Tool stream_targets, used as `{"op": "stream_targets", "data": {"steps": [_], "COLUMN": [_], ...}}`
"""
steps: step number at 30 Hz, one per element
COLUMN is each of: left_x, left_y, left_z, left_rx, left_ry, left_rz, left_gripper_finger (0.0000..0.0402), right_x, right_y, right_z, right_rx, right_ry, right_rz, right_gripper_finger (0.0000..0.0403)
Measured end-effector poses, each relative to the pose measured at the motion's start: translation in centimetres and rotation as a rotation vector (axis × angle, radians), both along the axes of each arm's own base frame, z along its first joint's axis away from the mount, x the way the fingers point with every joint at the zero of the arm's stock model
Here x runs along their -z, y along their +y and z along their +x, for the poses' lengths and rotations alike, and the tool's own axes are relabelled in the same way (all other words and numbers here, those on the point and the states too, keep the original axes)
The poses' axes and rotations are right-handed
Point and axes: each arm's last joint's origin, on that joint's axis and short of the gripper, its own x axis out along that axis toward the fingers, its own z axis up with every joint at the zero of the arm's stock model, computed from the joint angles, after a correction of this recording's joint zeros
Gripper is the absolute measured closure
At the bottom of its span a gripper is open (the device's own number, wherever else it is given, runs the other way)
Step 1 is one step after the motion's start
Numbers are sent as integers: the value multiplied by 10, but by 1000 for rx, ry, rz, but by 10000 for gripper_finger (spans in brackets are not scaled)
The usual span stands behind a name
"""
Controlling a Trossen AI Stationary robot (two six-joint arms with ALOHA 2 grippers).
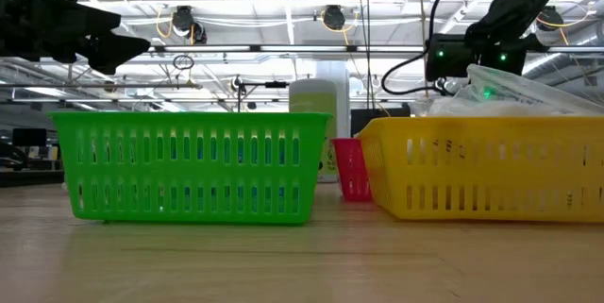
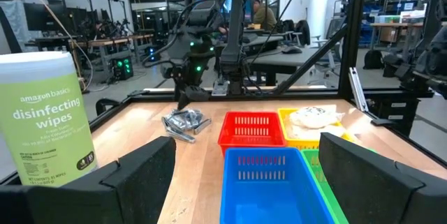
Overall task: Pick & Place Travel size toiletries
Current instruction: Put the nail cutter into the red basket
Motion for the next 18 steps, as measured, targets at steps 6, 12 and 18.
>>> {"op": "stream_targets", "data": {"steps": [6, 12, 18], "left_x": [0, 0, 0], "left_y": [0, 0, 0], "left_z": [0, 0, 0], "left_rx": [0, 0, 0], "left_ry": [0, 0, 0], "left_rz": [0, 0, 0], "left_gripper_finger": [55, 55, 55], "right_x": [6, 14, 27], "right_y": [-6, -11, -12], "right_z": [-1, -3, -8], "right_rx": [18, 32, 30], "right_ry": [7, 17, -32], "right_rz": [48, 71, 87], "right_gripper_finger": [234, 236, 246]}}
